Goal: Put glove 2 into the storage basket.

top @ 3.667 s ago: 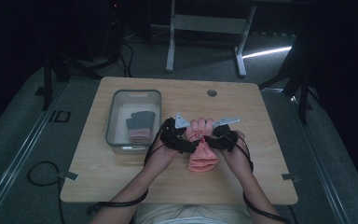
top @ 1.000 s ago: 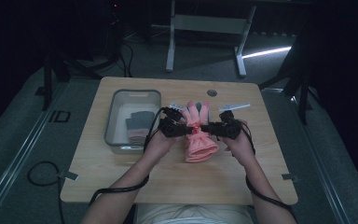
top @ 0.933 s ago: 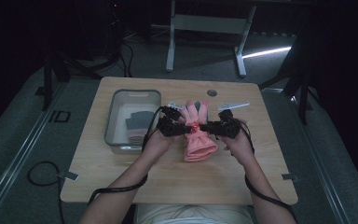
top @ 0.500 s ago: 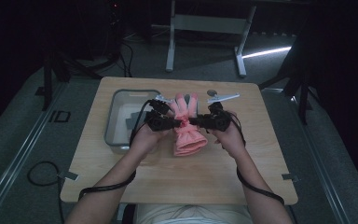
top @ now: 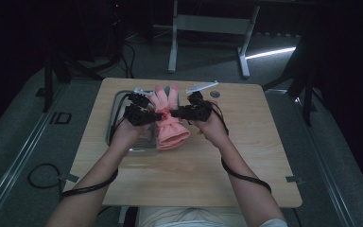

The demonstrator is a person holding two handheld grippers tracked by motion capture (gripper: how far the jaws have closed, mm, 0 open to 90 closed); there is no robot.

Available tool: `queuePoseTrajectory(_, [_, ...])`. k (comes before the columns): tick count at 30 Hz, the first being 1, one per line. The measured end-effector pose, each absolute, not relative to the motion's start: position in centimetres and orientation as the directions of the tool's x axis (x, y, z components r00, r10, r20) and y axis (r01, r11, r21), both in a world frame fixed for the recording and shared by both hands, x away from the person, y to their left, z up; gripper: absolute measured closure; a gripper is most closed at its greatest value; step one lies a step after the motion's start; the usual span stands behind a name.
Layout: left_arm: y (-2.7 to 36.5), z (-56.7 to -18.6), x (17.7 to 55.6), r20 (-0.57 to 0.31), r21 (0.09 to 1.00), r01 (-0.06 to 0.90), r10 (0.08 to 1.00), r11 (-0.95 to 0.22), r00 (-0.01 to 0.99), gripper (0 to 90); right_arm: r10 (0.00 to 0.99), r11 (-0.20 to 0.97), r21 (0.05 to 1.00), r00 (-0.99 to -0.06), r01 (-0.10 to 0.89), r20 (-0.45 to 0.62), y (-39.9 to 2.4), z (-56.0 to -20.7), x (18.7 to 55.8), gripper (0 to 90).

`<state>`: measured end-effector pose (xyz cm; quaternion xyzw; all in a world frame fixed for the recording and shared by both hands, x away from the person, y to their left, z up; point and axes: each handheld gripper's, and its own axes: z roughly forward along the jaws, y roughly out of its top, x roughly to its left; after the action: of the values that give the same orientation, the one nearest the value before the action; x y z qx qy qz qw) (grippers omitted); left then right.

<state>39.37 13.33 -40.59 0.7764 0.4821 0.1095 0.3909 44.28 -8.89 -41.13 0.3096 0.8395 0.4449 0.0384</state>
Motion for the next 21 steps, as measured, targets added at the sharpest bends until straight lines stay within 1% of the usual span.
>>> queuePoseTrajectory(7, [17.0,-40.1,39.0,-0.18,0.706,0.68,0.88,-0.196,0.44,76.6,0.498,0.448,0.767,-0.841,0.458,0.211,-4.5,-40.8,45.6,69.2])
queuePoseTrajectory(11, [18.5,-39.9,38.8,-0.141,0.706,0.681,0.904,-0.195,0.404,76.9,0.475,0.471,0.767,-0.858,0.437,0.197,-2.1,-40.7,46.1,69.2])
queuePoseTrajectory(13, [19.0,-40.0,39.0,-0.144,0.701,0.688,0.908,-0.188,0.394,76.9,0.469,0.479,0.764,-0.862,0.433,0.194,-1.1,-40.8,46.3,69.3])
queuePoseTrajectory(15, [19.5,-40.3,39.2,-0.14,0.694,0.696,0.913,-0.185,0.382,77.0,0.466,0.484,0.761,-0.864,0.432,0.194,-0.4,-41.1,46.6,69.3])
queuePoseTrajectory(20, [20.2,-41.5,40.4,-0.092,0.675,0.707,0.926,-0.213,0.366,77.0,0.465,0.49,0.752,-0.862,0.442,0.203,1.1,-42.7,47.6,69.5])
queuePoseTrajectory(21, [20.4,-41.7,40.6,-0.096,0.67,0.713,0.928,-0.208,0.36,77.0,0.464,0.493,0.746,-0.861,0.447,0.209,1.4,-43.1,48.0,69.5])
